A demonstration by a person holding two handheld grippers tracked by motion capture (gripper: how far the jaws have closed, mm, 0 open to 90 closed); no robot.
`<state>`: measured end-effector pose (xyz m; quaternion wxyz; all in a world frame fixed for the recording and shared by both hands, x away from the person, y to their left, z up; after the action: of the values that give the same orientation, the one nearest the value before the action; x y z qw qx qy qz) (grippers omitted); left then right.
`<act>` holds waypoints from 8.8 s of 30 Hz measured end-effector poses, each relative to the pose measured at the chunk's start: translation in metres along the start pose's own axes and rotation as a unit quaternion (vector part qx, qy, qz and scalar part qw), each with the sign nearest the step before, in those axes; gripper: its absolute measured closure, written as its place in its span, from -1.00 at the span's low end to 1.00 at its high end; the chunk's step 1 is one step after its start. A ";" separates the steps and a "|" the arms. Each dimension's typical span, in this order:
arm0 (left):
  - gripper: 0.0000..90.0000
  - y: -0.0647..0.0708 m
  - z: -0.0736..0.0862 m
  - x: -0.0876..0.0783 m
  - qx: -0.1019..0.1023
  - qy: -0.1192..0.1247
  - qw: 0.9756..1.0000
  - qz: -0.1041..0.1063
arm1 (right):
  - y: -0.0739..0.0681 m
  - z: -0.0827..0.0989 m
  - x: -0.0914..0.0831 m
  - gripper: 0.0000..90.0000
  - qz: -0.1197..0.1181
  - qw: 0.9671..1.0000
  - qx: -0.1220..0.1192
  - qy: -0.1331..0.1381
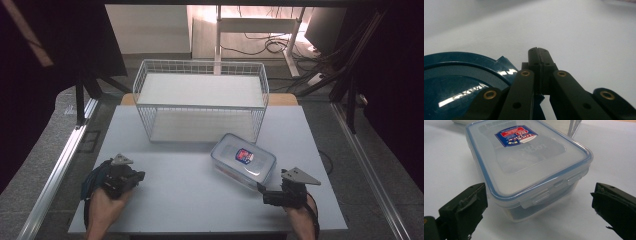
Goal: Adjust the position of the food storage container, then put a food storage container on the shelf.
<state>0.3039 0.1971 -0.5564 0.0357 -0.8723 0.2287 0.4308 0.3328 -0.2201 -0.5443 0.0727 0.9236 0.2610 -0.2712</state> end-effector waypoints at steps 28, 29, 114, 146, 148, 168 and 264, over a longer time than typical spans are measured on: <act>-0.25 0.081 -0.006 0.020 0.075 0.127 0.984 0.101 | 0.012 -0.077 0.042 0.86 -0.050 0.997 -0.018 -0.057; -0.25 0.081 -0.006 0.020 0.075 0.129 0.983 0.104 | 0.013 -0.082 0.050 0.95 -0.048 0.997 -0.019 -0.055; -0.69 0.084 0.021 0.020 0.071 0.096 0.984 0.133 | -0.025 -0.010 0.003 -0.62 -0.094 0.993 -0.043 -0.054; -0.92 0.119 -0.029 0.041 0.079 0.063 0.978 0.183 | -0.054 -0.016 0.003 -1.00 -0.136 0.988 -0.030 -0.071; -0.94 0.121 -0.030 0.048 0.078 0.045 0.978 0.188 | -0.058 -0.014 0.007 -1.00 -0.142 0.986 -0.028 -0.083; -0.52 0.122 -0.015 0.047 -0.022 0.022 0.954 0.300 | -0.068 0.001 0.015 -0.54 -0.270 0.942 0.104 -0.172; 0.17 0.003 -0.258 -0.044 -0.036 0.191 0.946 0.258 | -0.018 -0.282 0.053 0.14 -0.235 0.968 0.079 0.045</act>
<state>0.4696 0.1437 -0.3605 -0.1529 -0.8500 0.4328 0.2584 0.4916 -0.1033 -0.3355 -0.0777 0.8504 0.4513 -0.2590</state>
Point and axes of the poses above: each handheld gripper's, and its own axes: x roughly forward along the jaws, z roughly out of its underside, y roughly to its right, the point moved 9 cm from there along x, roughly forward along the jaws
